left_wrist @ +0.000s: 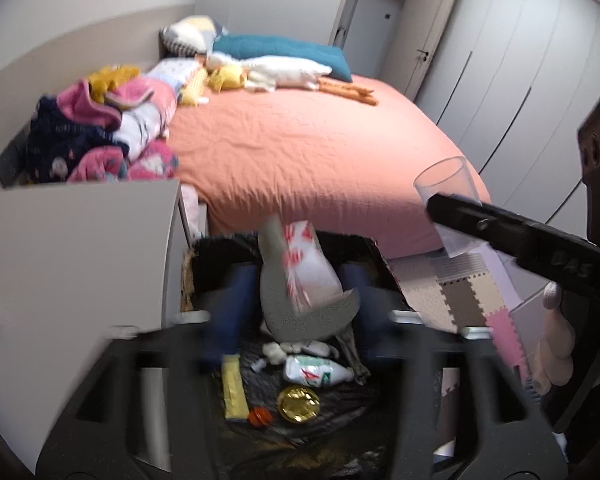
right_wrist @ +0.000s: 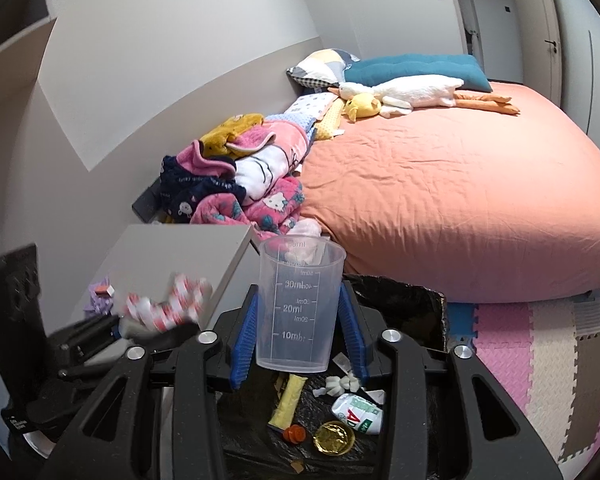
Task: Collect trash
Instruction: 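Open both tools to drop tape roll and cup into the bin, then move both open tools over the desk toward the purple bag and pink box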
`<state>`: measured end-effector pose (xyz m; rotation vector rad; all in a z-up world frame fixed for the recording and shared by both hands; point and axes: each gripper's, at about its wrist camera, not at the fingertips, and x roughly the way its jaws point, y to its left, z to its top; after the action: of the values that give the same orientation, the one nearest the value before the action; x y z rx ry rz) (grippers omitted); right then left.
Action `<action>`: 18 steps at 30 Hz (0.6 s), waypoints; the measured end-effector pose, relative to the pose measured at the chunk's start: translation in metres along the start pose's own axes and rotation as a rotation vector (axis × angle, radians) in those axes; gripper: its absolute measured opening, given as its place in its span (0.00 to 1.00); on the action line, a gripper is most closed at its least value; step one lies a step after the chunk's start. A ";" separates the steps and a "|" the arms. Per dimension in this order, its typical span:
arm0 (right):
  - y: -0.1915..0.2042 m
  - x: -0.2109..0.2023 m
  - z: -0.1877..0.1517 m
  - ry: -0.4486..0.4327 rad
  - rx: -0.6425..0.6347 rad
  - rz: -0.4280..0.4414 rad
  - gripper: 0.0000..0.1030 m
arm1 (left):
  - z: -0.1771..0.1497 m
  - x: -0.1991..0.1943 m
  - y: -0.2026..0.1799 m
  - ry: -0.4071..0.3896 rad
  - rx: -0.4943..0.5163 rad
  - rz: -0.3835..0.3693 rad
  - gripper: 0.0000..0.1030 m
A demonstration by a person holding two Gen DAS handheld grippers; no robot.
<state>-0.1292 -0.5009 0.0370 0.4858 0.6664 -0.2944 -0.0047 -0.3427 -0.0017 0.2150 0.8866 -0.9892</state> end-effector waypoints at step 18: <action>0.002 -0.001 0.003 -0.021 0.062 -0.010 0.97 | -0.008 -0.015 0.022 -0.028 -0.062 0.066 0.94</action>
<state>-0.1277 -0.5010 0.0399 0.5384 0.6411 -0.3295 0.0045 -0.3166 -0.0008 0.1766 0.8775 -0.9000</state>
